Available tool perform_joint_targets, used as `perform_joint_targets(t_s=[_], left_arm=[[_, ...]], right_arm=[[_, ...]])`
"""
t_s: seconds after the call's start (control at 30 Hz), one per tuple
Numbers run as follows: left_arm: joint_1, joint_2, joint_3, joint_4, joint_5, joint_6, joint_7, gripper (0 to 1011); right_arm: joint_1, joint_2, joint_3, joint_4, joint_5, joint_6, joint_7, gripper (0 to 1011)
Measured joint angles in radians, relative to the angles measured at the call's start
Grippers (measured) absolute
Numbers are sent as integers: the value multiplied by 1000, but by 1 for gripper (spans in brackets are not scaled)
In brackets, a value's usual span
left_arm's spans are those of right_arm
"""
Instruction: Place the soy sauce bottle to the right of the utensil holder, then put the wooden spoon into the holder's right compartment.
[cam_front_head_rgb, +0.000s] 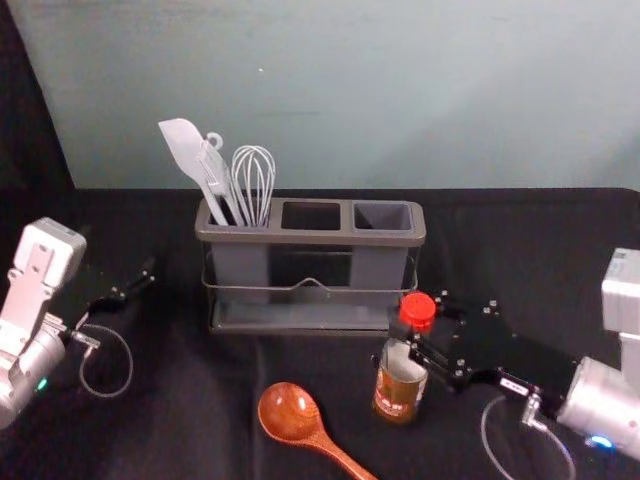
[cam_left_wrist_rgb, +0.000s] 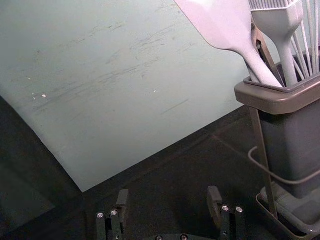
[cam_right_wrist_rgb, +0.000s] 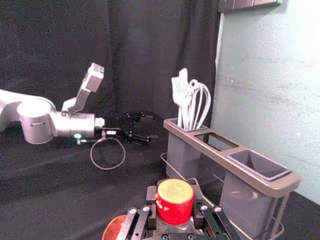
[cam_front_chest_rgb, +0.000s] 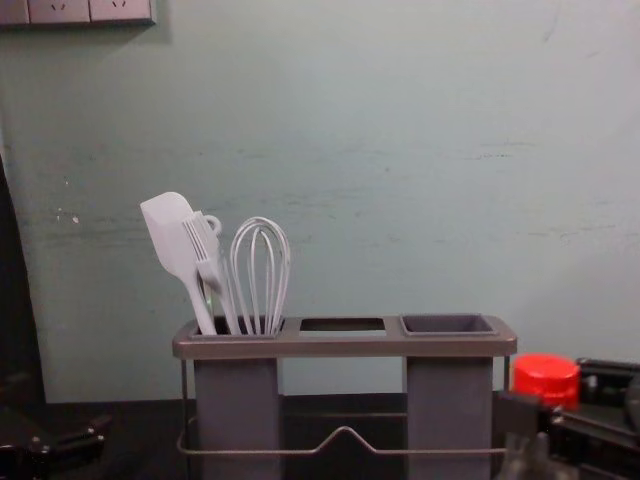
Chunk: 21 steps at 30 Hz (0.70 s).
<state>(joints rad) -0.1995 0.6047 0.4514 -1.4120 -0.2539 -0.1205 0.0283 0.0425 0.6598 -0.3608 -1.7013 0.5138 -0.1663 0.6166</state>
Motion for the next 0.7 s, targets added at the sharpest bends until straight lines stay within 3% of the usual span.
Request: perform_joint_targets(t_s=[0.23, 0.43, 0.7], left_arm=[[0, 0, 0, 0, 0, 0, 0, 1011], [0, 0, 0, 0, 0, 0, 0, 1011], [0, 0, 0, 0, 0, 0, 0, 1012]], right_arm=[[-111, 55, 88, -91, 11, -25, -34, 392], [-195, 83, 175, -117, 23, -41, -63, 390], [-223, 75, 248, -86, 18, -56, -97, 392]])
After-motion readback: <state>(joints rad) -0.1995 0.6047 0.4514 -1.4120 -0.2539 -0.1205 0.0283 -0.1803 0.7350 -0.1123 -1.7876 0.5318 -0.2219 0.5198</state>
